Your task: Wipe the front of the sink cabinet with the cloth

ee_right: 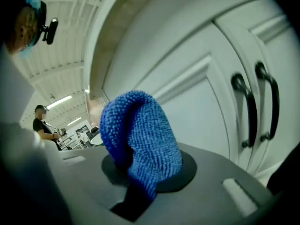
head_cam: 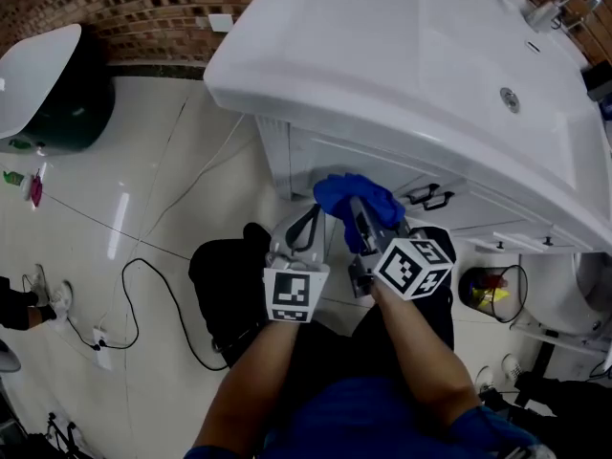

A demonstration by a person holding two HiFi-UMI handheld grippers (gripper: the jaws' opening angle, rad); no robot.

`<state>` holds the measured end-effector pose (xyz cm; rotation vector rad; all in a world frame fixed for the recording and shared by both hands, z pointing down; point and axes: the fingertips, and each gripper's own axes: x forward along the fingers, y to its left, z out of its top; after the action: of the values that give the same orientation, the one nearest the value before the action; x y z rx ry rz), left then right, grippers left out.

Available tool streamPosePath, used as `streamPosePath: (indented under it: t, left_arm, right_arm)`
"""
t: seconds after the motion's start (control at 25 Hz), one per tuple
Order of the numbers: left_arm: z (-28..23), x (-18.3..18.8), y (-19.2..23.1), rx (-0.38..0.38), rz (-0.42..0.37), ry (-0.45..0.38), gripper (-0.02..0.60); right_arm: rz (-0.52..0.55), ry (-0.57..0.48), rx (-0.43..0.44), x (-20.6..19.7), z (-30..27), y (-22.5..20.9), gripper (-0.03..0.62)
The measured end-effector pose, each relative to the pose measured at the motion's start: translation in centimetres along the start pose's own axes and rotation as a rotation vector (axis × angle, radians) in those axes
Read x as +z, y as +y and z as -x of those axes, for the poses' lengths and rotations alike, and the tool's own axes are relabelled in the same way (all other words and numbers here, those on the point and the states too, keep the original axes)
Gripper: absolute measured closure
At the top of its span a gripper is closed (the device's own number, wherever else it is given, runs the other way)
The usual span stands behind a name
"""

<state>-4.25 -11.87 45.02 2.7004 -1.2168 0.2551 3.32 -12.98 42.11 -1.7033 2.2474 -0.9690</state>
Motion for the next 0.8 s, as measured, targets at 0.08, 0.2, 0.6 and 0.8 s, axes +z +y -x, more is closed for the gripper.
streamPosePath:
  t: [0.08,0.2,0.6,0.8]
  left_arm:
    - [0.1,0.3,-0.9,-0.015,-0.017,-0.015,0.58]
    - [0.3,0.3,-1.9,-0.025,-0.035,-0.022,0.58]
    - [0.2,0.0,-1.3,-0.011,-0.024,-0.008,0.58]
    - [-0.3,-0.5,-0.9,-0.006,-0.002,0.01,0.58]
  right_arm:
    - [0.006,-0.06,0.054,2.9,0.5,1.6,0.523]
    - [-0.002,-0.091,0.077,5.2,0.0,2.0,0.523]
    - [-0.1,-0.011,-0.055,1.8,-1.1,-3.2,0.522]
    - [-0.141,0.069,-0.118,-2.2,-2.2,-6.4,0.523]
